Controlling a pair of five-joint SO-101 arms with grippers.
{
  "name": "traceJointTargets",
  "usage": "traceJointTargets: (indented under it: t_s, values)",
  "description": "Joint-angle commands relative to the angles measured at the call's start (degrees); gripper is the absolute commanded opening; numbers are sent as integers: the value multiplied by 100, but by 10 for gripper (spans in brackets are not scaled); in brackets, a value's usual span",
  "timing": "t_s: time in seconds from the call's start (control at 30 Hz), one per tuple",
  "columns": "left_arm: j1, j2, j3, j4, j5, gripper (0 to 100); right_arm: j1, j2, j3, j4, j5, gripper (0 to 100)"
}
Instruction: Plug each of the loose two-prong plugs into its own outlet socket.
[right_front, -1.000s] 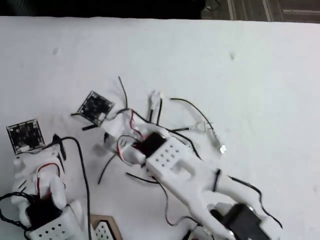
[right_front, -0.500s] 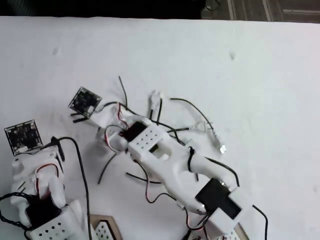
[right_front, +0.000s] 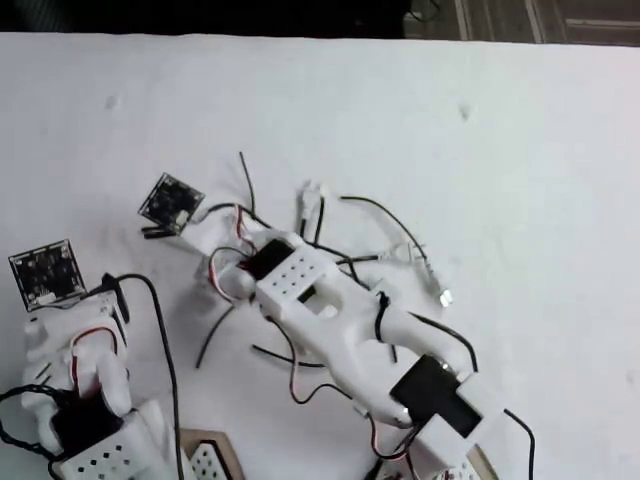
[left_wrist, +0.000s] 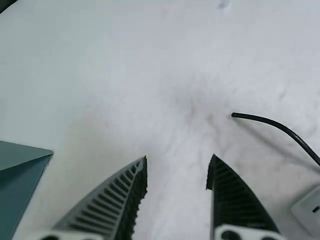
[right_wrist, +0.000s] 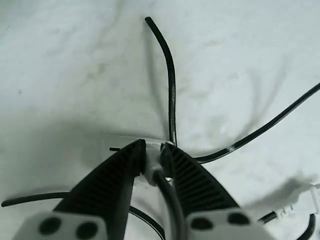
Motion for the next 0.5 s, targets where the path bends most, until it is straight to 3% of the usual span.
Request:
traceJointTargets:
  t_s: [0.0,0.47]
  values:
    - [-48,-40,18,-88,-26,207,22,-75,-158,127,70,16]
    - [-48,-40,18,-88,-26,207,-13,664,-281,154,237,16]
